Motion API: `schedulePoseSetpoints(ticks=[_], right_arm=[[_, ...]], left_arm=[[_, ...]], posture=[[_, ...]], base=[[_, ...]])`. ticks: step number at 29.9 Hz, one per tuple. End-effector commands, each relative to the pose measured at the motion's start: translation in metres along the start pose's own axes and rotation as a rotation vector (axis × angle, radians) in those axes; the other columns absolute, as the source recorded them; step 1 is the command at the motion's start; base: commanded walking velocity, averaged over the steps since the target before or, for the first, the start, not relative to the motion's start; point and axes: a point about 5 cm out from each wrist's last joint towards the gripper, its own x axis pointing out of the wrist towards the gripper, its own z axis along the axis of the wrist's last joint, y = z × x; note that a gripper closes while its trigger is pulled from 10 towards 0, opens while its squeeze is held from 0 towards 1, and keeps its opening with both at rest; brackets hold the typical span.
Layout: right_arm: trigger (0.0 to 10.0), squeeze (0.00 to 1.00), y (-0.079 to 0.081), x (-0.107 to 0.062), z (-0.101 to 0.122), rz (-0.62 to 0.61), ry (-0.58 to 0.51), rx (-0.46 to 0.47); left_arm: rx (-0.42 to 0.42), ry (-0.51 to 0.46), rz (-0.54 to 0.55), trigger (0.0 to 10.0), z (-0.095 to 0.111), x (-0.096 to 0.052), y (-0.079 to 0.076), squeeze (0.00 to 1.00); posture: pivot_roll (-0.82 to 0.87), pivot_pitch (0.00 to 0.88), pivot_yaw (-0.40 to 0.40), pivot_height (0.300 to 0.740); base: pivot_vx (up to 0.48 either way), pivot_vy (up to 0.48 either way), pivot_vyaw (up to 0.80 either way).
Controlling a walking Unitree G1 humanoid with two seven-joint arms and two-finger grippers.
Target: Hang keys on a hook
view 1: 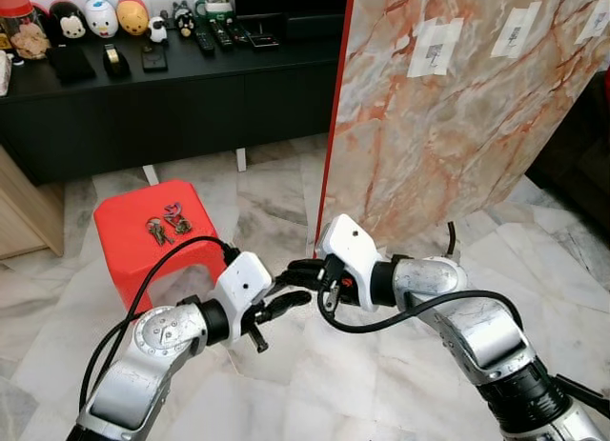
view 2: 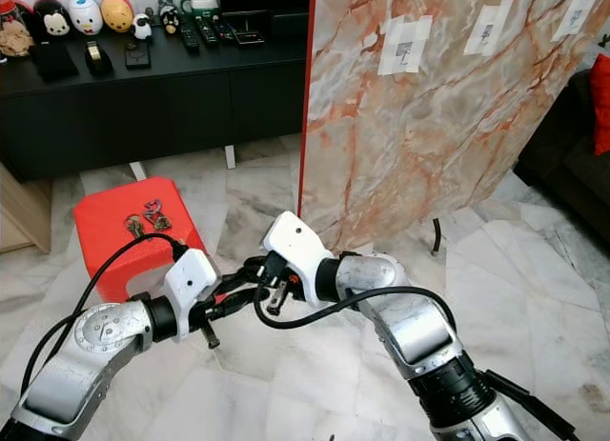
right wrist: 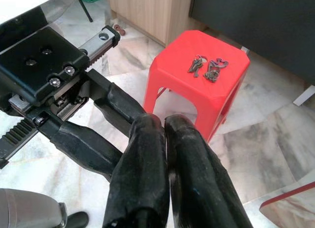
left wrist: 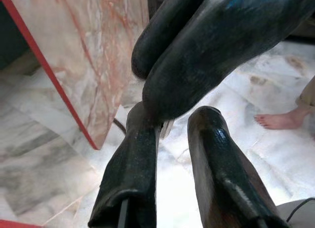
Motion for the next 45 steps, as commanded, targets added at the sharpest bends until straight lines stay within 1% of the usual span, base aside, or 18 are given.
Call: schedulePoseSetpoints(ticks=[1,23,24,25,27,28,29,30,31,32,35,38,45], right_arm=[[0.0,0.0,-0.0046,-0.0034,0.0043,-0.025,-0.01,-0.023],[0.0,0.0,-0.0042,-0.0022,0.0018,-0.03,-0.003,-0.02],[0.0,0.0,-0.0043,-0.0021,0.0017,-0.03,-0.004,-0.021],[0.0,0.0,-0.0043,-0.0021,0.0017,-0.03,-0.004,-0.021],[0.0,0.0,-0.0047,-0.0022,0.0016,-0.033,-0.003,-0.021],[0.0,0.0,-0.0048,-0.0022,0.0015,-0.034,-0.003,-0.021],[0.0,0.0,-0.0049,-0.0022,0.0014,-0.034,-0.003,-0.021],[0.0,0.0,-0.005,-0.0022,0.0013,-0.034,-0.003,-0.02],[0.0,0.0,-0.005,-0.0022,0.0013,-0.034,-0.003,-0.02],[0.0,0.0,-0.0052,-0.0023,0.0011,-0.035,-0.003,-0.02],[0.0,0.0,-0.0055,-0.0027,0.001,-0.037,-0.002,-0.022],[0.0,0.0,-0.006,-0.0031,0.0009,-0.041,-0.001,-0.023],[0.0,0.0,-0.0076,-0.0041,0.0012,-0.049,0.001,-0.027]], left_arm=[[-0.009,0.017,-0.016,10.0,-0.0048,0.0016,-0.0052,0.0],[-0.021,-0.019,0.031,10.0,0.0006,0.0021,0.0011,0.0],[-0.023,-0.027,0.038,9.5,0.0016,0.0024,0.0017,0.0],[-0.023,-0.027,0.038,9.5,0.0016,0.0024,0.0017,0.0],[-0.024,-0.031,0.048,8.8,0.0021,0.0027,0.0026,0.0],[-0.024,-0.031,0.05,7.5,0.0021,0.0027,0.0028,0.0],[-0.024,-0.031,0.05,7.5,0.0021,0.0028,0.0029,0.0],[-0.026,-0.03,0.05,3.6,0.002,0.0028,0.0028,0.0],[-0.026,-0.03,0.05,3.6,0.0019,0.0029,0.0029,0.0],[-0.028,-0.029,0.048,0.0,0.0017,0.0029,0.0028,0.0],[-0.028,-0.025,0.046,0.0,0.0012,0.0027,0.0025,0.0],[-0.007,-0.005,0.048,0.0,-0.0013,0.0025,0.0023,0.0],[-0.012,-0.004,0.045,0.0,-0.0019,0.0022,0.0018,0.0]], posture=[[0.14,0.137,-0.127,0.74],[0.14,0.136,-0.127,0.74],[0.14,0.136,-0.127,0.74],[0.14,0.136,-0.127,0.74],[0.14,0.137,-0.127,0.74],[0.14,0.137,-0.127,0.74],[0.14,0.137,-0.127,0.74],[0.14,0.137,-0.127,0.74],[0.14,0.137,-0.127,0.74],[0.14,0.137,-0.127,0.74],[0.14,0.137,-0.127,0.74],[0.14,0.138,-0.127,0.74],[0.14,0.139,-0.126,0.74]], base=[[0.0,0.0,0.0],[0.0,0.0,0.0],[0.0,0.0,0.0],[0.0,0.0,0.0],[0.0,0.0,0.0],[0.0,0.0,0.0],[0.0,0.0,0.0],[0.0,0.0,0.0],[0.0,0.0,0.0],[0.0,0.0,0.0],[0.0,0.0,0.0],[0.0,0.0,0.0],[0.0,0.0,0.0]])
